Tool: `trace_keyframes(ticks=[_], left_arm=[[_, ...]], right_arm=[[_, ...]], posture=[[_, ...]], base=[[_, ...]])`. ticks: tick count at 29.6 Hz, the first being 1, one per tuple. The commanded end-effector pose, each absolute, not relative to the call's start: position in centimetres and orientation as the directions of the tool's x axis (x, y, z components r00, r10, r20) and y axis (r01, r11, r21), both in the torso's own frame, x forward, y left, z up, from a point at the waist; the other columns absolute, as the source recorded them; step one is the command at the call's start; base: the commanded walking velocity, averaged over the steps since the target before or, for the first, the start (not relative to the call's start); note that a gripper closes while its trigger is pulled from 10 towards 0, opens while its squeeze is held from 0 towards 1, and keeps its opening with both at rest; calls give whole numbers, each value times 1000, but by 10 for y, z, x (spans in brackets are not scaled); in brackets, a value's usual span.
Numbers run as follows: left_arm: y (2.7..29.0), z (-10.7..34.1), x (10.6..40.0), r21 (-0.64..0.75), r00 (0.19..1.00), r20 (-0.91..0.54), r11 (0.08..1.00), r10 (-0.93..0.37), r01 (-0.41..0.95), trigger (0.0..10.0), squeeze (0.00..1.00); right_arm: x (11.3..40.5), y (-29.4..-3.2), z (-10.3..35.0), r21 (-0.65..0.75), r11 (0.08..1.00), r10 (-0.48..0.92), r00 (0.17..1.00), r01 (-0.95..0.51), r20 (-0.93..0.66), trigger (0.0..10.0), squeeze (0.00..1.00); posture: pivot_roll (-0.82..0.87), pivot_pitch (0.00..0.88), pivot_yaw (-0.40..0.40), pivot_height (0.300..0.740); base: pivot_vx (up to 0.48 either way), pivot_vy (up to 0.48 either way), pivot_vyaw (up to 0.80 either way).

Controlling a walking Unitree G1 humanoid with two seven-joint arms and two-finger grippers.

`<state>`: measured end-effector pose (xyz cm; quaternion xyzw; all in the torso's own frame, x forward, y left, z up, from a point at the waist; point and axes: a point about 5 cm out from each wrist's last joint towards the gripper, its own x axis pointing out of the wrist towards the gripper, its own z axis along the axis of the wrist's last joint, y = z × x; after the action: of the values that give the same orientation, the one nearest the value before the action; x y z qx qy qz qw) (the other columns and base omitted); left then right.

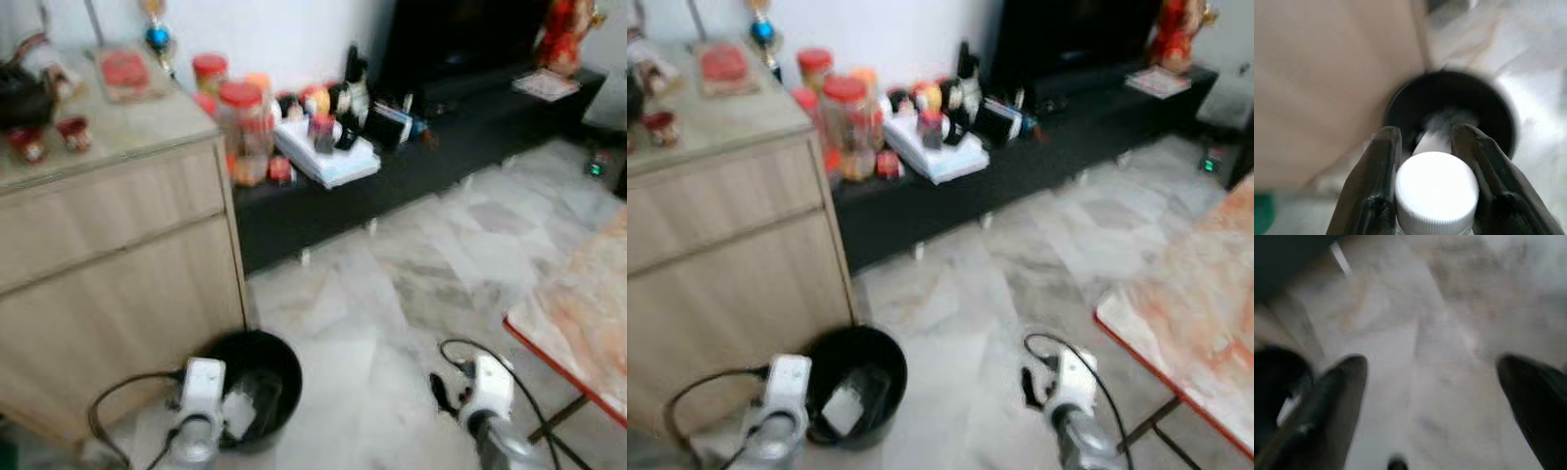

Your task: Picking trash to rubbish bin

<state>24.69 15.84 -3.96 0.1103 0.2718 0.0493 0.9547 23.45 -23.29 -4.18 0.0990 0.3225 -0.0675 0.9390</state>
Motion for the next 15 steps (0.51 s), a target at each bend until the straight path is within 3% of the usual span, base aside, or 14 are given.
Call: trace_keyframes(ticks=[1,5,12,15], left_arm=[[165,-32,254,270,873,-461,962,158,-32,10000,0],[161,-22,264,280,904,-406,960,136,-19,10000,0],[148,3,288,289,955,-291,957,59,29,10000,0],[148,17,302,295,971,-234,955,57,14,10000,0]], right_arm=[[250,-220,-33,145,984,2,819,99,-573,10000,0],[259,-210,-26,146,989,87,835,-8,-543,10000,0],[279,-187,-10,176,955,296,825,-240,-482,10000,0],[288,-171,2,214,892,453,783,-399,-427,10000,0]], posture=[[0,22,-85,740],[3,20,-84,740],[1,35,-90,740],[2,46,-95,740]], base=[[480,0,0],[480,0,0],[0,0,0],[0,0,0]])
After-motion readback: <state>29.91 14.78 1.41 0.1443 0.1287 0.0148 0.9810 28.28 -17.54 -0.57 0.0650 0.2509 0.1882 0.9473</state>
